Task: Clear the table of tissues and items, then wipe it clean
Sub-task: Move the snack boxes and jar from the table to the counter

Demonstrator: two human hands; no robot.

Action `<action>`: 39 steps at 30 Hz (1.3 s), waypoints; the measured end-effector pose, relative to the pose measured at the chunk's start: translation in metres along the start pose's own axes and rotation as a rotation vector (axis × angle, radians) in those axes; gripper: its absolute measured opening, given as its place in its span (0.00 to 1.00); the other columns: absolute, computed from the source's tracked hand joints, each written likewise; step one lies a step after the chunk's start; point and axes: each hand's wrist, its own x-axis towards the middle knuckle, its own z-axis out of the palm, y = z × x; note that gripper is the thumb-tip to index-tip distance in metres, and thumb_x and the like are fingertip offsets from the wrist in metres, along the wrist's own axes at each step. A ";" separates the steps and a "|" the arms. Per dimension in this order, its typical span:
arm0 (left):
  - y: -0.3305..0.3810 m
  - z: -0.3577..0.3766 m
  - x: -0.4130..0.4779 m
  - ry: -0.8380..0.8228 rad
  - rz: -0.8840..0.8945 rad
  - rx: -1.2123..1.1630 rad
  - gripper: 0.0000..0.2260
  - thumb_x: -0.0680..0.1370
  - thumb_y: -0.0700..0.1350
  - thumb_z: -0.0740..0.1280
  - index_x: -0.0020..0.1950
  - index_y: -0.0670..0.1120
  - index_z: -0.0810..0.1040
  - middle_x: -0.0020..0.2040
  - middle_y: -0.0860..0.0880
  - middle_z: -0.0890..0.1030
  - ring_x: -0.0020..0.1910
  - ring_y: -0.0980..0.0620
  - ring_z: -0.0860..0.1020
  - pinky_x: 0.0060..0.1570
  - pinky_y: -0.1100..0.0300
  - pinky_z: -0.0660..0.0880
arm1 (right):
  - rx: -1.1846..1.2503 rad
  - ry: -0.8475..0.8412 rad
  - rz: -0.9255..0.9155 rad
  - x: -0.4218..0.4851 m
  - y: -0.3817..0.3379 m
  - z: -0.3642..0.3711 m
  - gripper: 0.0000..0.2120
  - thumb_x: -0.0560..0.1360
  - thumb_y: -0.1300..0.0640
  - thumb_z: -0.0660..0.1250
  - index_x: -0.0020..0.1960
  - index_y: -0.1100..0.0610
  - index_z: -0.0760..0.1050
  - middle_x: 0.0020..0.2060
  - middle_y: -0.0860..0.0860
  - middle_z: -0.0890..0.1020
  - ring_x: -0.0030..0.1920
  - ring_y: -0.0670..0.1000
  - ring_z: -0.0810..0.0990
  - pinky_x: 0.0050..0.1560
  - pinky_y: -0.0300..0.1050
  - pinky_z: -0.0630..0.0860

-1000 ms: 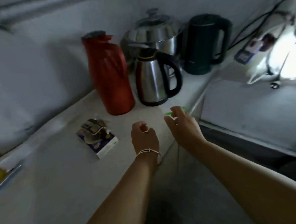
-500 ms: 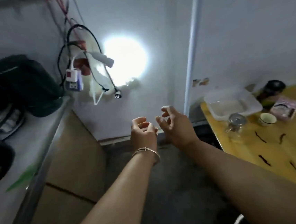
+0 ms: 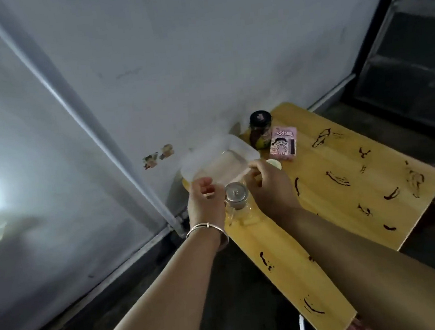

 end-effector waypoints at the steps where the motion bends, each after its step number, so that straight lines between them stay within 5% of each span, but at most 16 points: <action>1: 0.000 0.009 0.011 -0.032 0.013 0.025 0.08 0.74 0.40 0.66 0.51 0.49 0.71 0.41 0.53 0.76 0.43 0.48 0.78 0.45 0.55 0.77 | -0.017 0.028 0.041 0.011 0.008 -0.002 0.14 0.78 0.56 0.60 0.62 0.58 0.73 0.55 0.55 0.80 0.53 0.54 0.78 0.50 0.46 0.74; 8: 0.011 0.060 0.106 -0.267 0.108 0.188 0.19 0.72 0.43 0.71 0.60 0.46 0.69 0.51 0.50 0.74 0.40 0.58 0.74 0.42 0.63 0.73 | -0.052 0.303 0.326 0.089 0.056 0.000 0.11 0.78 0.56 0.61 0.58 0.59 0.74 0.52 0.58 0.81 0.50 0.58 0.78 0.48 0.53 0.76; 17: -0.002 0.163 0.194 -0.390 0.127 0.309 0.35 0.69 0.45 0.74 0.70 0.45 0.58 0.66 0.46 0.66 0.58 0.50 0.71 0.56 0.59 0.69 | -0.148 0.304 0.548 0.173 0.137 0.024 0.17 0.76 0.47 0.63 0.57 0.58 0.72 0.53 0.55 0.78 0.53 0.56 0.75 0.45 0.47 0.70; 24: -0.039 0.252 0.280 -0.308 0.102 0.396 0.43 0.66 0.44 0.76 0.73 0.46 0.53 0.71 0.46 0.61 0.70 0.45 0.63 0.68 0.49 0.65 | -0.271 0.173 0.654 0.262 0.211 0.062 0.33 0.71 0.37 0.65 0.66 0.58 0.64 0.63 0.54 0.69 0.62 0.58 0.68 0.59 0.52 0.67; 30: -0.086 0.317 0.331 -0.212 0.060 0.386 0.46 0.64 0.44 0.77 0.73 0.48 0.52 0.73 0.46 0.58 0.72 0.46 0.59 0.71 0.47 0.61 | -0.295 0.051 0.768 0.314 0.267 0.099 0.51 0.67 0.35 0.68 0.76 0.55 0.43 0.77 0.54 0.45 0.75 0.62 0.48 0.72 0.60 0.54; 35: -0.114 0.348 0.353 -0.152 0.095 0.303 0.49 0.58 0.47 0.80 0.72 0.47 0.56 0.70 0.47 0.65 0.69 0.47 0.65 0.68 0.51 0.62 | -0.319 0.031 0.828 0.333 0.296 0.123 0.55 0.67 0.34 0.67 0.76 0.56 0.36 0.76 0.58 0.40 0.75 0.65 0.42 0.71 0.65 0.50; 39: -0.125 0.361 0.359 -0.104 0.084 0.212 0.47 0.57 0.44 0.80 0.71 0.47 0.58 0.69 0.49 0.67 0.68 0.50 0.67 0.67 0.58 0.60 | -0.332 0.078 0.860 0.342 0.309 0.134 0.52 0.68 0.35 0.67 0.75 0.55 0.38 0.75 0.60 0.43 0.74 0.65 0.48 0.70 0.64 0.55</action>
